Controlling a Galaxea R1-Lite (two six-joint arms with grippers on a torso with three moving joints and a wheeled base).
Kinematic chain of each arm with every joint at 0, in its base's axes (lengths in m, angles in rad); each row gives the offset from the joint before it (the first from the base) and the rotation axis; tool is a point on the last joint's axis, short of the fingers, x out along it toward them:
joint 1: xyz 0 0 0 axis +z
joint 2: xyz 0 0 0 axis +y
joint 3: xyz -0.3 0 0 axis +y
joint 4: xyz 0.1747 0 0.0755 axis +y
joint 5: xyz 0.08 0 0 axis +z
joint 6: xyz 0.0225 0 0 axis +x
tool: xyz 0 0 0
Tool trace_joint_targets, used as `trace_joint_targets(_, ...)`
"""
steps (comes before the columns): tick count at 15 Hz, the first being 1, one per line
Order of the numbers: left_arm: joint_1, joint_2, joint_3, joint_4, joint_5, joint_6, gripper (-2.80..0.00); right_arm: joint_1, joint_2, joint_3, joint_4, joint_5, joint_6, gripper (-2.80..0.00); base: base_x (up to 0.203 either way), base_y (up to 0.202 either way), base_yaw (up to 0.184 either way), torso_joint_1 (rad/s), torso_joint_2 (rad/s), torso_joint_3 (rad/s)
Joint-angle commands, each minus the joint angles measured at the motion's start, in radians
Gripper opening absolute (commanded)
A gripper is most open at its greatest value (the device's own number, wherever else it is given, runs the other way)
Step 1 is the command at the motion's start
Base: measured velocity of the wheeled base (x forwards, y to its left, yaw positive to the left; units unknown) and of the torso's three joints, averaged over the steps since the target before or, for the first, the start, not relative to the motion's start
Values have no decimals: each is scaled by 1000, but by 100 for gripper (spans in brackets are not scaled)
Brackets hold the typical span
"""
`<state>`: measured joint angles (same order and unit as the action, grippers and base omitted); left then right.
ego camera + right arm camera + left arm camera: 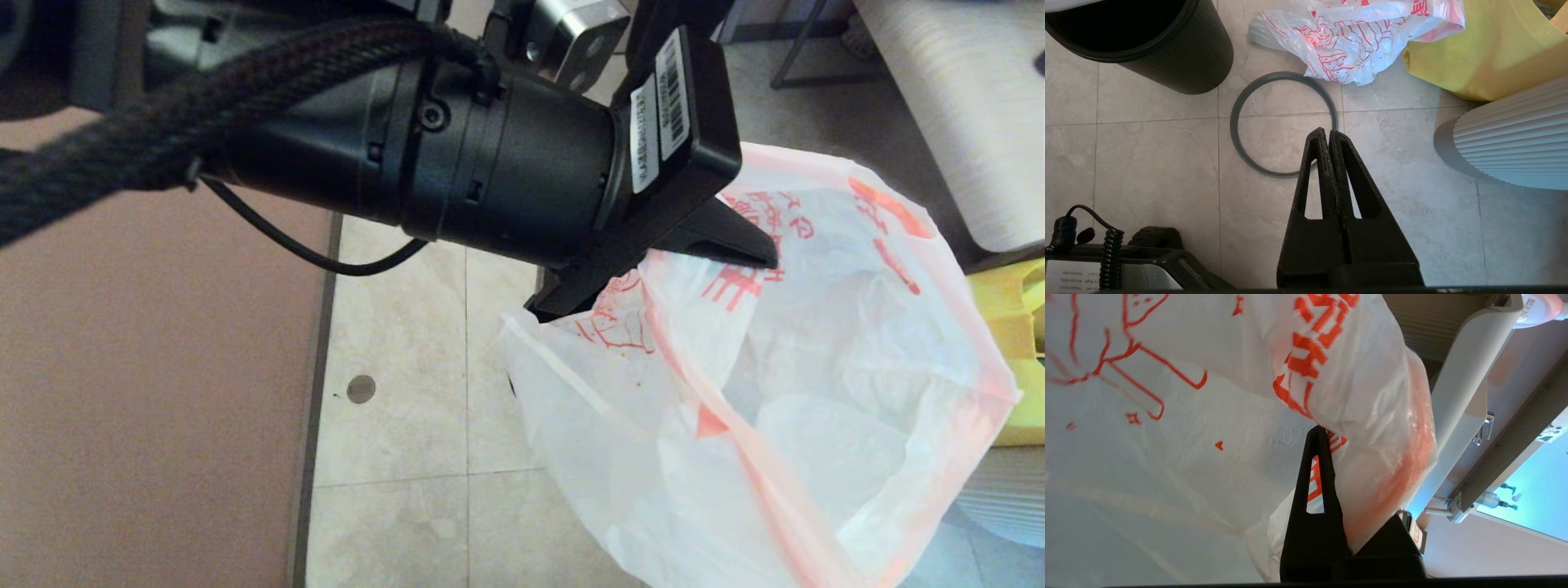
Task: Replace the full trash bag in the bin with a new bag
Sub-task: Put the new garbage bag on the trash can
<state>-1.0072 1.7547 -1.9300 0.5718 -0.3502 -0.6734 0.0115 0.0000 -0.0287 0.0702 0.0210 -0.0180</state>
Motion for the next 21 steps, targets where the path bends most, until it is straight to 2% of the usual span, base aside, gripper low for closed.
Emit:
trace_joint_targets(1,3,49,0,-16,-4,-5,-280,1,2,0,0,0,0,-280,0,0,0,0,0,0)
trace_joint_targets(5,35,85,9,-24,-43,-25,-280,0,2,0,0,0,0,-280,0,0,0,0,0,0)
trace_joint_targets(9,44,120,7,-113,-69,-23,-280,1,2,0,0,0,0,-280,0,0,0,0,0,0)
trace_joint_targets(11,35,144,3,-155,-115,-24,-280,1,2,0,0,0,0,-280,0,0,0,0,0,0)
trace_joint_targets(15,-27,236,13,-196,-115,-29,-280,1,2,0,0,0,0,-280,0,0,0,0,0,0)
trace_joint_targets(21,-16,298,14,-344,-116,-54,-280,1,2,1,0,0,0,-280,0,0,0,0,0,0)
